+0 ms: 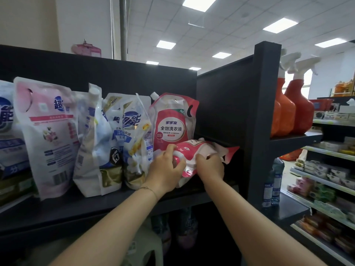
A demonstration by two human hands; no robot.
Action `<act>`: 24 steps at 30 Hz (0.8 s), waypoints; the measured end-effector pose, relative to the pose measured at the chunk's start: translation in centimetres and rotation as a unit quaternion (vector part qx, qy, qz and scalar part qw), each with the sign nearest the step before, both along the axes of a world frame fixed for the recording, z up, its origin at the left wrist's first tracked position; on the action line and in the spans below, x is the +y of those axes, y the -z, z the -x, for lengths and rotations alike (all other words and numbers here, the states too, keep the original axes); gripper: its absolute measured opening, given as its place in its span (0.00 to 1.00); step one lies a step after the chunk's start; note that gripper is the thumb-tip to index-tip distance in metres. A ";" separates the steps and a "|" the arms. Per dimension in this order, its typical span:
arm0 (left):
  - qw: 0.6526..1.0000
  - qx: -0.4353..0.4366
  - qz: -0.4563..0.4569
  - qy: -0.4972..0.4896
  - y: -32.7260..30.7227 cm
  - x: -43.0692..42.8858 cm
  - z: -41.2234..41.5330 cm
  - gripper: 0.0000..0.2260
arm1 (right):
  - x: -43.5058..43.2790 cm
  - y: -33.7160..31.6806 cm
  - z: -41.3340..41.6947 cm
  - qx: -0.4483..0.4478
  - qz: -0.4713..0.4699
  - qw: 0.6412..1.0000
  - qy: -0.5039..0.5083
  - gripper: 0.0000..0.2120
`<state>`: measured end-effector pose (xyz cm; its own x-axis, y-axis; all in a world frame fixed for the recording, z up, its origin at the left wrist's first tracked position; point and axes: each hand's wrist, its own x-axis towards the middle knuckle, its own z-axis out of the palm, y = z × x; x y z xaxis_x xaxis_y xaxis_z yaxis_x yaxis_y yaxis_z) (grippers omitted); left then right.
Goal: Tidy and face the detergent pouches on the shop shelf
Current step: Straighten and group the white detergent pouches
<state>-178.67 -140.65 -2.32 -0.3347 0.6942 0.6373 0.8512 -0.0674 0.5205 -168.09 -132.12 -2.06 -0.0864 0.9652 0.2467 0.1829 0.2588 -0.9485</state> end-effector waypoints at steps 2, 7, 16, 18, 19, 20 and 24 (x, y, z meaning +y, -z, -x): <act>0.999 -0.023 -0.012 0.034 0.0 -0.3 0.5 0.16 | -0.7 -0.1 1.0 -0.007 -0.062 0.998 0.027 0.10; 0.994 -0.081 -0.026 0.072 -0.3 -0.9 1.9 0.18 | -1.7 0.1 2.4 -0.016 -0.199 0.979 0.035 0.10; 0.985 -0.119 -0.049 0.116 -0.1 -1.8 2.3 0.23 | -1.2 -1.0 2.5 -0.113 -0.401 0.909 0.023 0.11; 0.991 -0.067 -0.022 0.110 0.4 -1.9 2.7 0.24 | -0.9 -1.5 2.8 -0.149 -0.477 0.866 0.026 0.07; 0.994 -0.040 -0.003 0.104 0.7 -1.8 2.9 0.24 | -0.7 -1.8 2.9 -0.174 -0.519 0.836 0.039 0.04; 0.995 -0.017 0.020 0.094 1.0 -1.6 3.1 0.25 | -0.6 -1.9 3.0 -0.206 -0.553 0.805 0.051 0.04; 0.993 0.009 0.111 0.033 1.5 -1.0 3.2 0.27 | 0.4 -1.6 3.2 -0.291 -0.634 0.714 0.062 0.07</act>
